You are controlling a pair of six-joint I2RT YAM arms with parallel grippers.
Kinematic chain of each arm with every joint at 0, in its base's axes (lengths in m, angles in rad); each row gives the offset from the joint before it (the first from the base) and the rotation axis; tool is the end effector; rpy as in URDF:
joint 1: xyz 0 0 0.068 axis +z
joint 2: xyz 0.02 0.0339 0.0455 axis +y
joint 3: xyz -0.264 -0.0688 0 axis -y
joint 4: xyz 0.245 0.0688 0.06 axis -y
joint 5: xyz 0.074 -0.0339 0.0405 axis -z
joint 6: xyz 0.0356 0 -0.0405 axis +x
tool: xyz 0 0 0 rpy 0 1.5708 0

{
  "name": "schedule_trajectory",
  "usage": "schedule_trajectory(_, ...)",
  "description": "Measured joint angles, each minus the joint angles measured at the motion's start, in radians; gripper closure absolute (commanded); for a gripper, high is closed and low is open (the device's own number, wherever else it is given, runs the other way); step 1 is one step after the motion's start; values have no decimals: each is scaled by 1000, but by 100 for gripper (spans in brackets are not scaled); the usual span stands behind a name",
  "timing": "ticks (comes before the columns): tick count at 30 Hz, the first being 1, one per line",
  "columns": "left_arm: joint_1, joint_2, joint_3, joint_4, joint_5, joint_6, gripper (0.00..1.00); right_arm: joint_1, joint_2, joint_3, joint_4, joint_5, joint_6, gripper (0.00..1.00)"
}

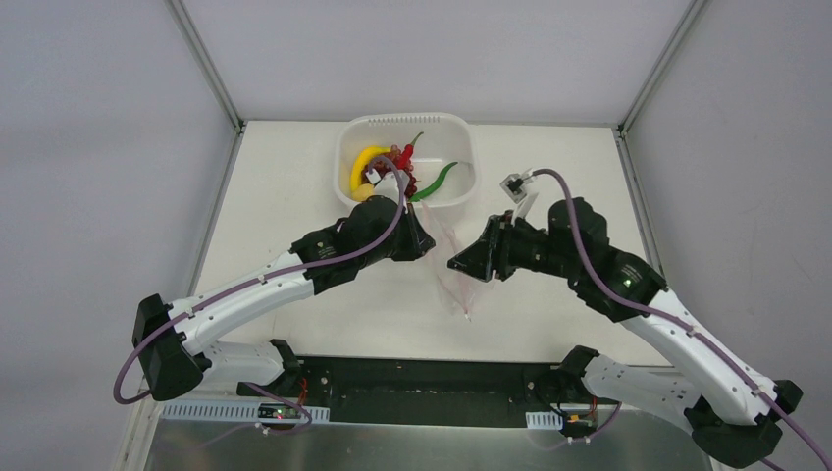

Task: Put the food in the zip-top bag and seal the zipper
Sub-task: Open the zipper of the food storage bag.

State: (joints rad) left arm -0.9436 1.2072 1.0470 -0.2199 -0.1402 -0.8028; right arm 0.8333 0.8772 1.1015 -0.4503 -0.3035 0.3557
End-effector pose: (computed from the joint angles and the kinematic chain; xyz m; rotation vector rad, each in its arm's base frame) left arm 0.1678 -0.2230 0.3399 0.0478 2.0875 -0.9886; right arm 0.1145 0.1418 0.4053 -0.6804 1.8078 1.0980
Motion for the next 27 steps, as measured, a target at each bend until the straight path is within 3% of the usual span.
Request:
schedule_trajectory(10, 0, 29, 55, -10, 11, 10, 100, 18, 158, 65, -131, 275, -2, 56)
schedule_trajectory(13, 0, 33, 56, -10, 21, 9, 100, 30, 192, 65, -146, 337, -9, 61)
schedule_trajectory(18, 0, 35, 56, -11, 36, 10, 100, 51, 198, 66, -152, 450, -46, 81)
schedule_trajectory(22, 0, 36, 63, -19, 55, 22, 100, 62, 210, 75, -161, 510, -92, 84)
schedule_trajectory(25, 0, 40, 92, -42, 70, 44, 100, 68, 227, 84, -172, 545, -127, 74)
schedule_trajectory(27, 0, 41, 107, -51, 80, 60, 100, 69, 240, 94, -179, 562, -145, 85)
